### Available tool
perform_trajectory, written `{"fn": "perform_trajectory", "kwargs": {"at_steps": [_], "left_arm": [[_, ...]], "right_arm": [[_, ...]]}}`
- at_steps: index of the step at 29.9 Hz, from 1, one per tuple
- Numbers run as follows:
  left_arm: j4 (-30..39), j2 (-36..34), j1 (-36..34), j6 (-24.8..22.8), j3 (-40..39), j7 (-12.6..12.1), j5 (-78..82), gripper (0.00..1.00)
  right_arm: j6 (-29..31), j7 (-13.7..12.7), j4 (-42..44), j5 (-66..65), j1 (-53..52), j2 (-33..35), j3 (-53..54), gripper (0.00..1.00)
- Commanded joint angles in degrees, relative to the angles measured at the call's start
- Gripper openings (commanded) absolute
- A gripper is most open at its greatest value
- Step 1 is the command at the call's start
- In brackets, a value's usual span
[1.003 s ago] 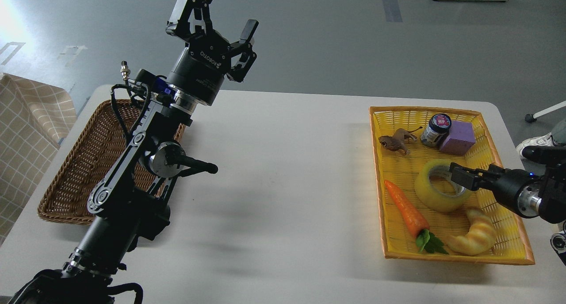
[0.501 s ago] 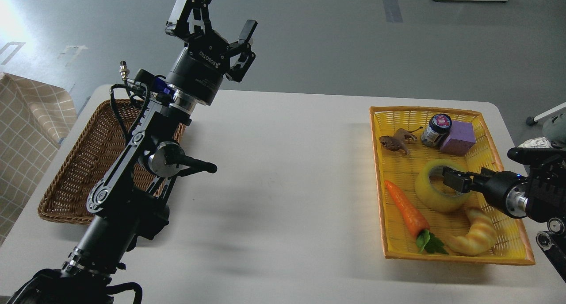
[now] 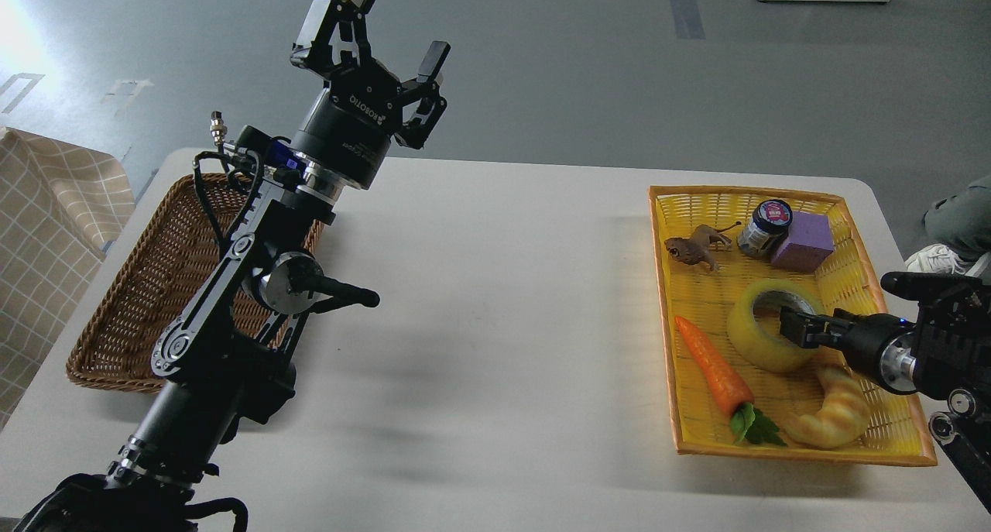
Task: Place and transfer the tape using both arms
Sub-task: 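Insert the right gripper into the tape roll and grasp its rim, then lift the tape roll out of the tray and carry it toward the table center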
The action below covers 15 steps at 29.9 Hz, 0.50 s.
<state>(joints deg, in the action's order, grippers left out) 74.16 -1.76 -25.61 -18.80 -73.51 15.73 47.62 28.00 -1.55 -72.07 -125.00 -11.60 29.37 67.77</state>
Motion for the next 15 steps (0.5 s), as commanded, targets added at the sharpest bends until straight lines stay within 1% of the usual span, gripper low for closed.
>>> {"fn": "perform_trajectory", "kwargs": {"at_steps": [1, 2, 3, 8, 15], "left_arm": [[0.0, 0.0, 0.0, 0.1, -0.1, -0.1, -0.1, 0.98], [-0.1, 0.0, 0.0, 0.1, -0.1, -0.1, 0.0, 0.98], [-0.1, 0.0, 0.0, 0.1, -0.1, -0.1, -0.1, 0.98], [-0.2, 0.0, 0.0, 0.1, -0.1, -0.1, -0.1, 0.98], [-0.2, 0.0, 0.0, 0.1, -0.1, 0.0, -0.1, 0.98]], "right_arm": [[0.0, 0.3, 0.3, 0.0, -0.1, 0.1, 0.0, 0.09], [0.0, 0.5, 0.3, 0.0, -0.1, 0.1, 0.1, 0.03], [0.0, 0.8, 0.3, 0.0, -0.2, 0.1, 0.1, 0.00], [0.0, 2.6, 0.3, 0.0, -0.7, -0.3, 0.2, 0.00], [0.0, 2.6, 0.2, 0.0, -0.9, -0.3, 0.2, 0.00]]}}
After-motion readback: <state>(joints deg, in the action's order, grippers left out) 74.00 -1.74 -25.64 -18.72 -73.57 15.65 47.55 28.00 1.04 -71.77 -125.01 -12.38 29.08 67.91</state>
